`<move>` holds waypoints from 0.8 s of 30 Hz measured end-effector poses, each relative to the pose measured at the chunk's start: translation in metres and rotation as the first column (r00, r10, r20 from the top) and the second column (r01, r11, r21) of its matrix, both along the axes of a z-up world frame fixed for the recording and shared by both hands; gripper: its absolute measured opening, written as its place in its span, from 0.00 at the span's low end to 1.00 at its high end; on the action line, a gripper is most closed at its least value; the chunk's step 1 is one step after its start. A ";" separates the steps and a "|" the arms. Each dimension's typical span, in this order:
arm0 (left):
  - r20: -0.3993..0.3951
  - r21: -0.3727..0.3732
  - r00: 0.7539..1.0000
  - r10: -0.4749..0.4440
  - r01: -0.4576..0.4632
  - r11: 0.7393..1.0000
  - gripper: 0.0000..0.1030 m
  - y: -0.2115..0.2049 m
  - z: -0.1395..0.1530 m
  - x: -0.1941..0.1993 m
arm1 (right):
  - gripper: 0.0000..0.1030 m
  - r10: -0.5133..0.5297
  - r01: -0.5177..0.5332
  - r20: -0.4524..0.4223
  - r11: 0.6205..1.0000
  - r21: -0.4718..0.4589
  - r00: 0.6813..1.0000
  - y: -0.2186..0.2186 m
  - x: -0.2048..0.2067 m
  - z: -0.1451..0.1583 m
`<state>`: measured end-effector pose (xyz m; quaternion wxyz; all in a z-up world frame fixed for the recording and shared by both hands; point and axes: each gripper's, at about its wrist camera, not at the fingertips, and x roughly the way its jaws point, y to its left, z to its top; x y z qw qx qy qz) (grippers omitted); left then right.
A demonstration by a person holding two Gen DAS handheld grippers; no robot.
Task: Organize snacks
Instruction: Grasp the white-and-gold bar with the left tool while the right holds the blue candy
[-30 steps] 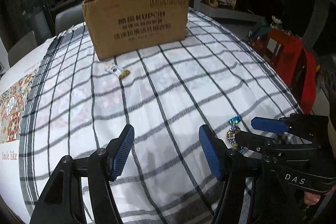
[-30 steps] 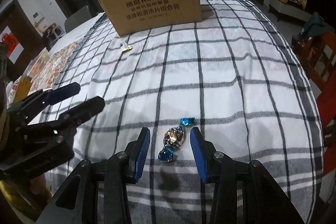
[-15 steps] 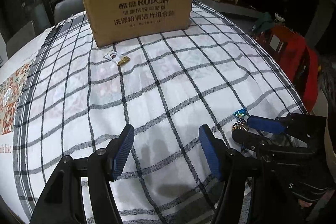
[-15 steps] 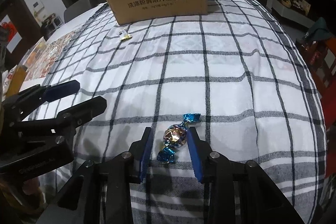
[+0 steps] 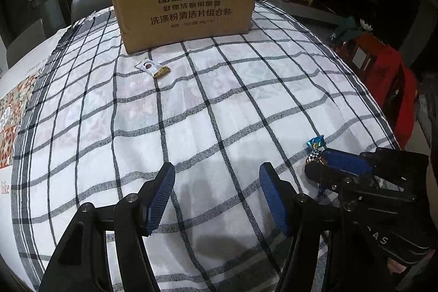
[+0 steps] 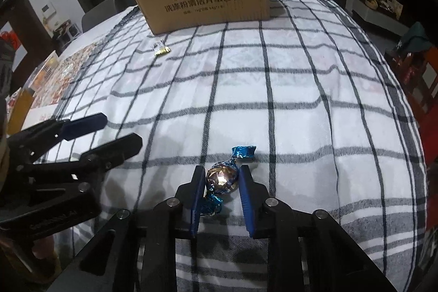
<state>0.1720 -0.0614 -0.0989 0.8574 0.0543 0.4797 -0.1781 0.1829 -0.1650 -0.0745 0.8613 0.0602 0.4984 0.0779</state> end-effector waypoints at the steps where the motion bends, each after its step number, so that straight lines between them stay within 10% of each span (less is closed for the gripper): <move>1: 0.000 -0.003 1.000 0.002 -0.002 1.000 0.61 0.001 0.000 0.001 | 0.26 0.003 -0.004 0.006 1.000 0.003 1.000 0.001 0.001 0.002; 24: 0.062 -0.088 0.990 0.123 -0.117 0.989 0.59 0.038 0.023 0.087 | 0.26 0.073 -0.078 0.187 0.997 0.023 0.980 0.032 0.085 0.041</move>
